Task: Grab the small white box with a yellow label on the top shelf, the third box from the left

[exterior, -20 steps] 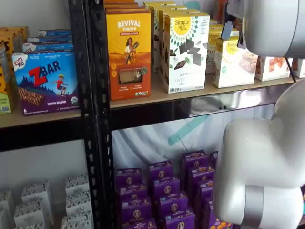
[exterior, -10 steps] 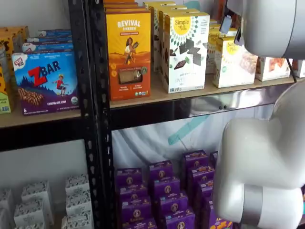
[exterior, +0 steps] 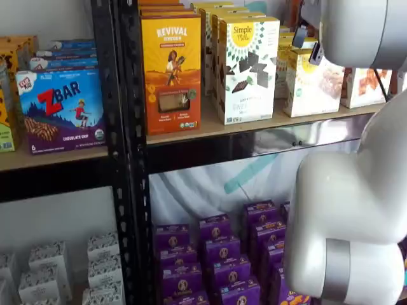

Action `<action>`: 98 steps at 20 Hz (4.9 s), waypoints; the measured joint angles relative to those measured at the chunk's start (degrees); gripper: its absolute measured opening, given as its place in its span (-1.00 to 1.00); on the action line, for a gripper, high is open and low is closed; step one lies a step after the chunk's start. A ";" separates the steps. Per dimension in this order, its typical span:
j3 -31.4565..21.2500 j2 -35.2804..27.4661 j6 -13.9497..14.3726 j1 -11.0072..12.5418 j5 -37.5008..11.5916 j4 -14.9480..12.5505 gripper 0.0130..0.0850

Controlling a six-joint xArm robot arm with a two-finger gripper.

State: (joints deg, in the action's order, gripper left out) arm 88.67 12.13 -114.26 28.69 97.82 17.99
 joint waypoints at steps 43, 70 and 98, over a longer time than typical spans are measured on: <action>1.61 -4.29 0.92 -3.23 0.59 -7.46 0.22; 3.47 -4.77 0.75 -2.78 2.09 -7.29 -0.33; -5.51 9.03 1.51 -3.03 11.24 -8.50 -0.44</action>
State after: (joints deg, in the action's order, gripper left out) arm 83.16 21.16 -112.75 25.67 109.06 9.49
